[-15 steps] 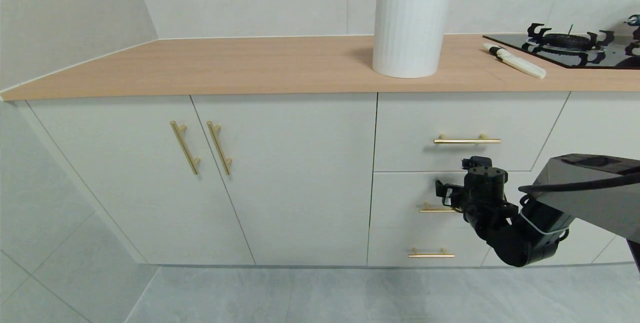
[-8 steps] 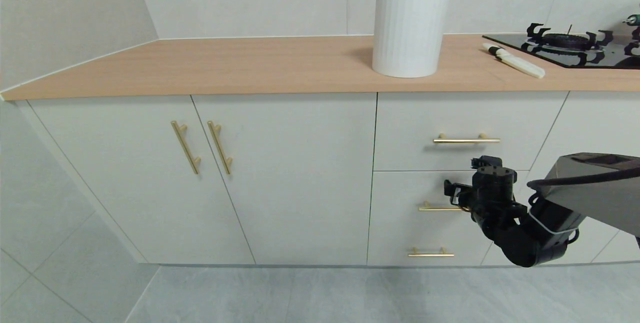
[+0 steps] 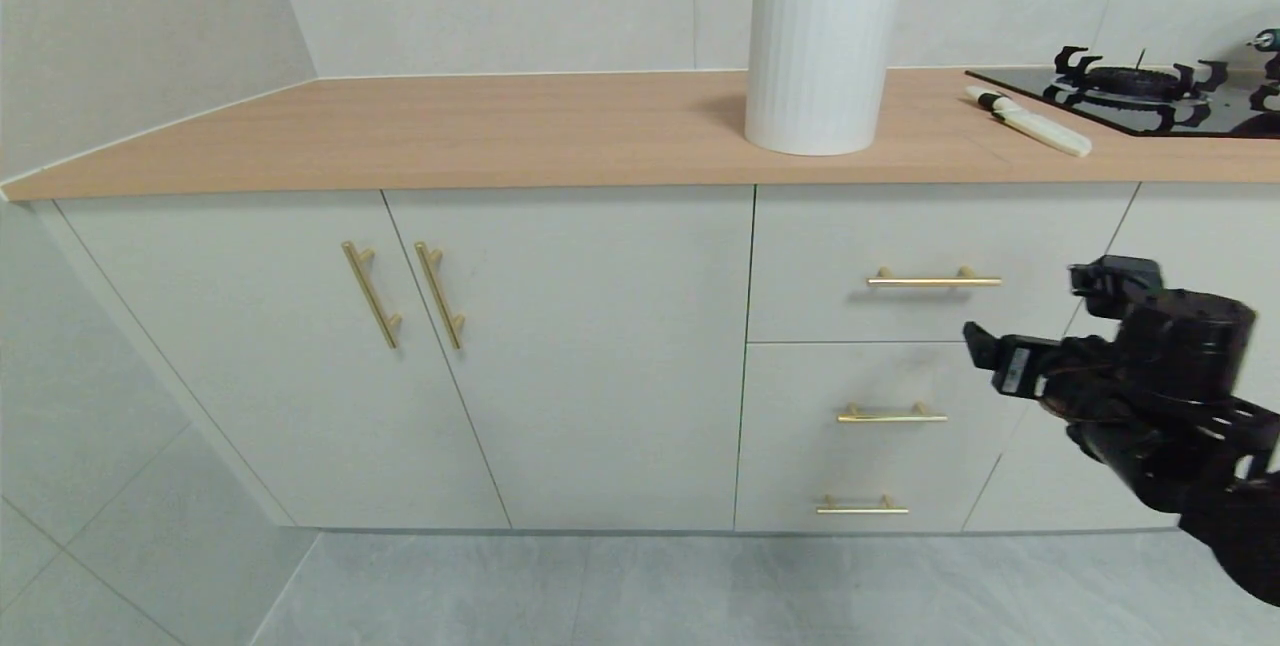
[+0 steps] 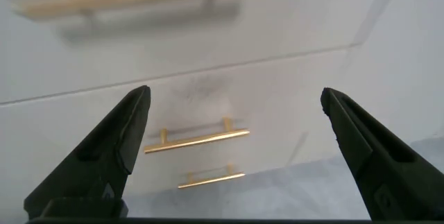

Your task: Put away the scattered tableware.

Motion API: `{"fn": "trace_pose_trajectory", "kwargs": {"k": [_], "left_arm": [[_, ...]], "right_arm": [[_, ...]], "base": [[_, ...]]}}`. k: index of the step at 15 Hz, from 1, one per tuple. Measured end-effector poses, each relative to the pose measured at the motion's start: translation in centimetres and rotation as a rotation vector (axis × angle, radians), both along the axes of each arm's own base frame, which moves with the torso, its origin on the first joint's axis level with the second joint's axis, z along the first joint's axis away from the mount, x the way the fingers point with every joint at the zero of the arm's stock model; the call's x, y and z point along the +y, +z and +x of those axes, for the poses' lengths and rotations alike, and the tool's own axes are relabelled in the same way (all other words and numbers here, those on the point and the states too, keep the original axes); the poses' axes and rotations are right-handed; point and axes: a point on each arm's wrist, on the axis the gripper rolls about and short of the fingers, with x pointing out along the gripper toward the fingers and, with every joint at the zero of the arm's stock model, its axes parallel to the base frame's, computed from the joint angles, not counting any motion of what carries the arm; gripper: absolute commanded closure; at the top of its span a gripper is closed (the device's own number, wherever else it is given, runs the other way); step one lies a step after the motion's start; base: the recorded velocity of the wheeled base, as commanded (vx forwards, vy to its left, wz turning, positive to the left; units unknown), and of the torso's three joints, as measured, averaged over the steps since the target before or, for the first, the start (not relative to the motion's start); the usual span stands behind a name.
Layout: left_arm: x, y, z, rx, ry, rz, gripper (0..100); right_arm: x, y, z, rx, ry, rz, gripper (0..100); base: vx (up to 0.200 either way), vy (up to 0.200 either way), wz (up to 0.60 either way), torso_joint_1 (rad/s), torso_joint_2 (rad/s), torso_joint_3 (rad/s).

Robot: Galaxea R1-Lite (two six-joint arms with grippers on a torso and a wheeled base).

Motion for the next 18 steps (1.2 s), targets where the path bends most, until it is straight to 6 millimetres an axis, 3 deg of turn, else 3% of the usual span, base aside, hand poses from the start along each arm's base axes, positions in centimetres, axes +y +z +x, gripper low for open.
{"fn": "trace_pose_trajectory", "kwargs": {"k": [2, 5, 9, 12, 15, 18], "left_arm": [[0.0, 0.0, 0.0, 0.0, 0.0, 0.0, 0], [0.0, 0.0, 0.0, 0.0, 0.0, 0.0, 0], [0.0, 0.0, 0.0, 0.0, 0.0, 0.0, 0], [0.0, 0.0, 0.0, 0.0, 0.0, 0.0, 0], [0.0, 0.0, 0.0, 0.0, 0.0, 0.0, 0], [0.0, 0.0, 0.0, 0.0, 0.0, 0.0, 0]], "right_arm": [[-1.3, 2.5, -4.7, -0.07, -0.04, -0.026, 0], [-3.7, 3.8, -11.8, -0.118, -0.112, -0.076, 0], [-6.3, 3.1, -20.1, -0.092, -0.203, -0.147, 0], [-7.6, 1.5, -26.3, -0.009, -0.257, -0.208, 0], [-7.9, 0.9, -30.7, -0.09, -0.361, -0.205, 0], [-7.7, -1.4, -31.4, -0.146, -0.345, -0.187, 0]], "base": [[0.0, 0.0, 0.0, 0.0, 0.0, 0.0], [0.0, 0.0, 0.0, 0.0, 0.0, 0.0], [0.0, 0.0, 0.0, 0.0, 0.0, 0.0], [0.0, 0.0, 0.0, 0.0, 0.0, 0.0], [0.0, 0.0, 0.0, 0.0, 0.0, 0.0], [0.0, 0.0, 0.0, 0.0, 0.0, 0.0]]}}
